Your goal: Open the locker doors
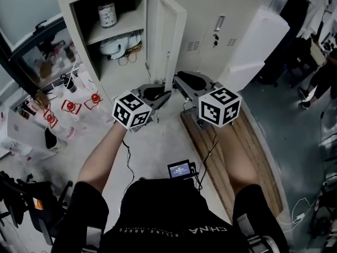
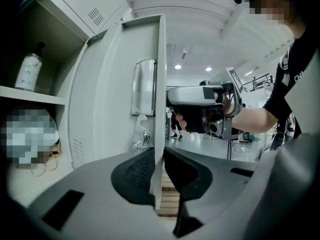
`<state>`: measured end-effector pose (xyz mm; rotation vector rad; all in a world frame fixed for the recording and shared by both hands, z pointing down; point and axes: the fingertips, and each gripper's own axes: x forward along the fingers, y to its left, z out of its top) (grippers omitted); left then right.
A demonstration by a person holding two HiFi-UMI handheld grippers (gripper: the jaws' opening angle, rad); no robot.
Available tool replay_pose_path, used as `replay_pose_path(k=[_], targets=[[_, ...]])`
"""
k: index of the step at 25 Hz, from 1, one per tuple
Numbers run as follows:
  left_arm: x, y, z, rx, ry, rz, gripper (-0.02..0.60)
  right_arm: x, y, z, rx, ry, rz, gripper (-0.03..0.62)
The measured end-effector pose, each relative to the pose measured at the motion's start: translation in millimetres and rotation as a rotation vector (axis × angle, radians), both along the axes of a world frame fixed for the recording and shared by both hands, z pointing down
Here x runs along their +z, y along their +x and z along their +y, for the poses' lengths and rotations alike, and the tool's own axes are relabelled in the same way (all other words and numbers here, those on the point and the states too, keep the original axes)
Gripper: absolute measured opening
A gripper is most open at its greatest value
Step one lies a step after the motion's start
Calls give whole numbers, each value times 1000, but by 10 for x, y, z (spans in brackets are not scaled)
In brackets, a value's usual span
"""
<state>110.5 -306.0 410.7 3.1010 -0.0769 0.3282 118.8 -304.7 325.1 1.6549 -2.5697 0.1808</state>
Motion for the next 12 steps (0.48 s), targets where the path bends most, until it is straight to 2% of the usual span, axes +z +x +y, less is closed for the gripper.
replay_pose_path(k=[6,12], targets=[[23,419,26,3,-5,-5,60,-11,419,90,49,0,-9,77],[32,775,-19,-18,6,-12,55,-19,671,42,76,-10,-15,85]])
